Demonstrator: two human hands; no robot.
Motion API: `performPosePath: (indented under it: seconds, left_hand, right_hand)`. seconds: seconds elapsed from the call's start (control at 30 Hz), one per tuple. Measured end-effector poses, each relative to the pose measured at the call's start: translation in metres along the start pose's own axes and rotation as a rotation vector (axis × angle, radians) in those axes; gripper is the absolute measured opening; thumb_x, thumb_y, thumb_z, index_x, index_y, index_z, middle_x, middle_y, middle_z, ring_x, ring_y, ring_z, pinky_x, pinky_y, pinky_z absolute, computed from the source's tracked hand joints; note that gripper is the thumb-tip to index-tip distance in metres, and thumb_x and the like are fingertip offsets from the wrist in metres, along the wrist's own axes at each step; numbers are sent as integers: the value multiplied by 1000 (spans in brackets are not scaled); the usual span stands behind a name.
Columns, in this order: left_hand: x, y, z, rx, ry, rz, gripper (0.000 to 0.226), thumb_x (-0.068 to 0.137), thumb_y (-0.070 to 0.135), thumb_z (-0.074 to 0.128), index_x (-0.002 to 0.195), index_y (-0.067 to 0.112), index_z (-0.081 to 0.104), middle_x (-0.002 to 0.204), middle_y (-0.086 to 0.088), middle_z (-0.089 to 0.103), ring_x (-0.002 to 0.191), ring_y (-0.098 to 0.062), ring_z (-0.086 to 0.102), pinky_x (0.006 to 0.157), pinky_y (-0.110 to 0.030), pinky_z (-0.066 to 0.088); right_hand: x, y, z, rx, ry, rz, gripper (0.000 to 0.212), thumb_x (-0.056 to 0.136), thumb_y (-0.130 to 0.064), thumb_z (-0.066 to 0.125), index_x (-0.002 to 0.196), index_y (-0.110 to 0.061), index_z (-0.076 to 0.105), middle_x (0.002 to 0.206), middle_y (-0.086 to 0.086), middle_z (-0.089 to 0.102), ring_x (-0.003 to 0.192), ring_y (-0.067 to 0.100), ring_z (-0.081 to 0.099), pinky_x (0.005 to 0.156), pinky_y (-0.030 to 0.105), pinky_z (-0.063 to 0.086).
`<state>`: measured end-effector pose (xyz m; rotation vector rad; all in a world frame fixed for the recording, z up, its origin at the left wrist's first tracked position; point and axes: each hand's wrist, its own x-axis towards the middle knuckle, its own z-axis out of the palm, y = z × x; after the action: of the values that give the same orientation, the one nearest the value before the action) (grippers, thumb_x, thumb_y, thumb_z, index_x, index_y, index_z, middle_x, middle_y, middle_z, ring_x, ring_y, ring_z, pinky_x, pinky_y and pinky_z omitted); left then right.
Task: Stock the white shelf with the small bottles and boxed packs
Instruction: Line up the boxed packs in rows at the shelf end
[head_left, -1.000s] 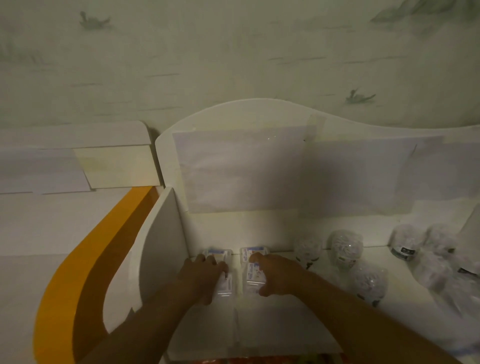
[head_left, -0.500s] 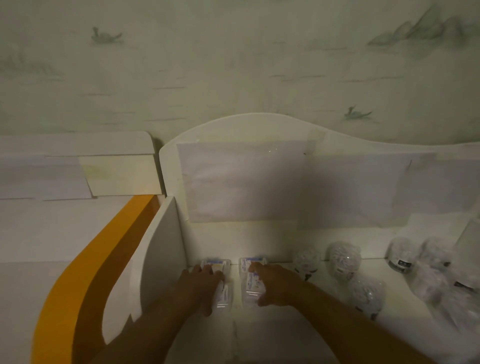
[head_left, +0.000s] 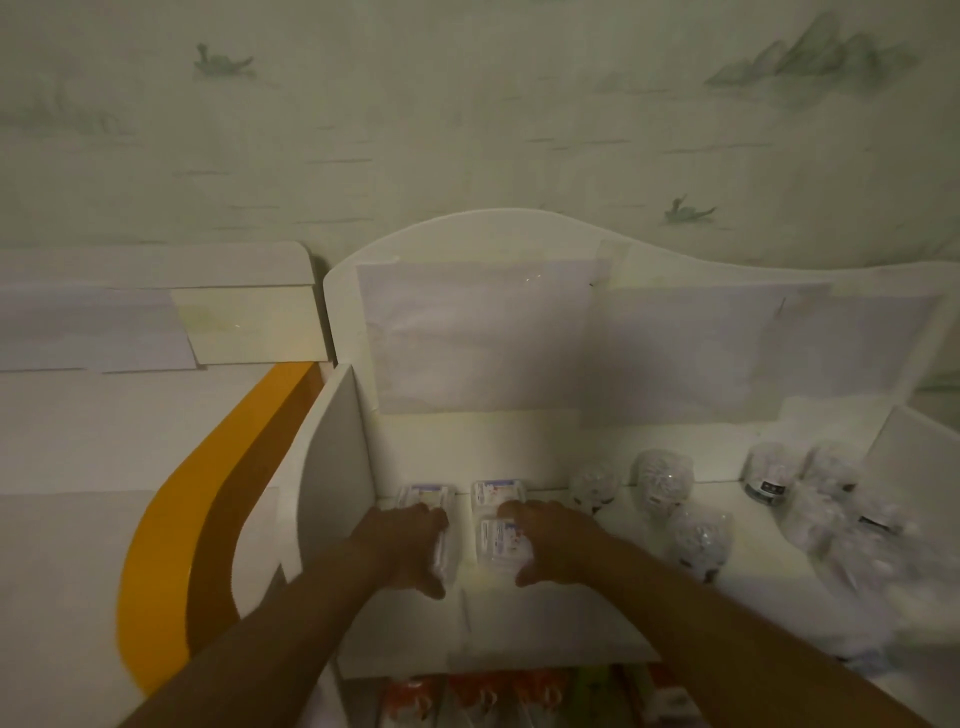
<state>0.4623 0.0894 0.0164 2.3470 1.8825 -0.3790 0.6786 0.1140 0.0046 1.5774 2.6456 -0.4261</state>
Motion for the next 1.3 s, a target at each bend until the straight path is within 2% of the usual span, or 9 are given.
performPosePath:
  seconds: [0.1,0.3,0.5,0.7,0.93,1.17,1.3]
  left_hand:
    - [-11,5,7,14,-50,-10,88,70,61,71,142,29,32,142,2,46,127,-22,48,106,-47,34]
    - [-23,18,27,-61,-113,-38,90,66,61,75,140,28,36,138,0,47,124,-22,48,101,-39,42]
    - [-29,26,48,-71,-55,-16,83,68,55,76,138,30,38,144,1,42,129,-21,43,102,-43,43]
    - [-33,23,55,-206,35,-48,88,69,50,77,143,28,33,147,3,40,130,-19,42,102,-42,43]
    - [-36,15,51,-238,19,-7,77,78,34,75,143,27,34,144,0,43,128,-19,45,101,-38,46]
    - [-34,14,49,-229,38,12,75,78,35,75,142,31,36,142,1,45,125,-19,47,101,-38,46]
    - [-33,16,45,-159,5,6,85,73,43,77,144,32,32,146,1,42,129,-20,43,105,-40,41]
  right_hand:
    - [-9,0,3,42,12,-41,83,76,-37,79,145,-21,35,145,4,46,128,25,46,102,38,42]
    - [-29,0,25,79,-40,-92,85,74,-37,81,146,-21,37,145,4,46,131,24,44,104,37,42]
    - [-36,-4,41,63,-43,-108,83,74,-36,81,144,-21,38,149,5,40,133,25,40,105,40,41]
    - [-31,-9,48,47,-31,-109,85,76,-34,80,147,-22,34,153,5,35,137,25,34,109,40,37]
    - [-23,-9,51,67,-20,-81,87,72,-36,82,145,-25,36,152,3,36,134,24,37,106,41,40]
    - [-22,-4,49,55,-39,-68,88,74,-36,81,147,-25,33,154,1,35,134,24,38,106,42,38]
    - [-25,-4,44,70,-31,-59,95,71,-51,79,148,-26,29,153,1,35,133,24,38,106,42,38]
